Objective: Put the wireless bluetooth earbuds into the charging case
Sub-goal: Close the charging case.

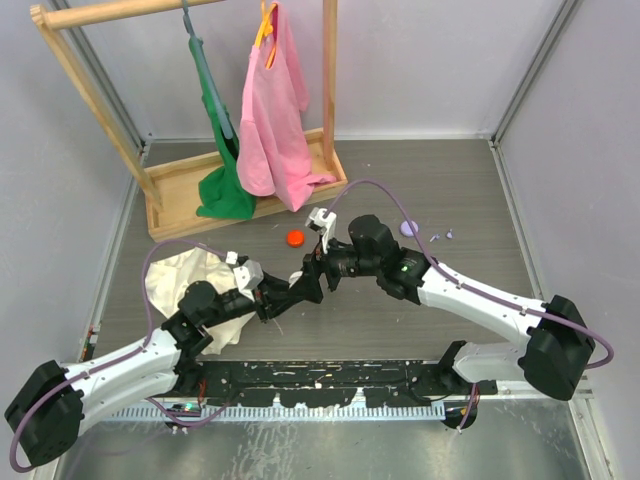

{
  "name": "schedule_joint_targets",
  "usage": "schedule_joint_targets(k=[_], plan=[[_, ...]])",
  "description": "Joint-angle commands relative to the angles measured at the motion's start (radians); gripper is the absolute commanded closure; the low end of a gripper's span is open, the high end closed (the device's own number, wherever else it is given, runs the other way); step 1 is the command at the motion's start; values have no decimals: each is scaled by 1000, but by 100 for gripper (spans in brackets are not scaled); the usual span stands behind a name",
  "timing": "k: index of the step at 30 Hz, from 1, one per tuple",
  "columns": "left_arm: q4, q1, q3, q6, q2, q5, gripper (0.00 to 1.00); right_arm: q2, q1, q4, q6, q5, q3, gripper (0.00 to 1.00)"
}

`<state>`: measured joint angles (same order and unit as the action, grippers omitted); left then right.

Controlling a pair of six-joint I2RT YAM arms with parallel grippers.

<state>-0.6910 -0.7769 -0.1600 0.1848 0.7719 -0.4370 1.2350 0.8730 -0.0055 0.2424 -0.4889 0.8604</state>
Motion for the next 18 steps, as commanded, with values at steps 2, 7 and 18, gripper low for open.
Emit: schedule_joint_targets(k=[2, 7, 18], plan=[[-59, 0, -35, -23, -16, 21, 100, -29, -3, 28, -7, -85, 45, 18], [-52, 1, -39, -22, -11, 27, 100, -57, -5, 28, -15, -92, 34, 19], [-44, 1, -47, -20, 7, 31, 100, -120, -6, 32, -27, -80, 9, 18]])
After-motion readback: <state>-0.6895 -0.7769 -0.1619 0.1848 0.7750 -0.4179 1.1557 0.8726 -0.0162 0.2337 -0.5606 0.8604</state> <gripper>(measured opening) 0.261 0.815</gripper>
